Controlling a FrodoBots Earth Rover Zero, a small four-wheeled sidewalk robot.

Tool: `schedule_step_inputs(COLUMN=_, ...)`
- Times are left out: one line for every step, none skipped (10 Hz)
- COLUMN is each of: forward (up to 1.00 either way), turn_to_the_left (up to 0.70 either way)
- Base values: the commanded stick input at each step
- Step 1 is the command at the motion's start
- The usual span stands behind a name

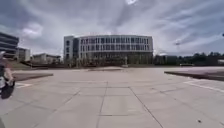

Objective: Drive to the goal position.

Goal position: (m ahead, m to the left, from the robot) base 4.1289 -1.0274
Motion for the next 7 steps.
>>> schedule_step_inputs(forward=0.50, turn_to_the_left=0.00)
schedule_step_inputs(forward=0.50, turn_to_the_left=0.00)
schedule_step_inputs(forward=0.50, turn_to_the_left=0.00)
schedule_step_inputs(forward=0.50, turn_to_the_left=0.00)
schedule_step_inputs(forward=0.50, turn_to_the_left=0.00)
schedule_step_inputs(forward=0.50, turn_to_the_left=0.00)
schedule_step_inputs(forward=0.50, turn_to_the_left=0.00)
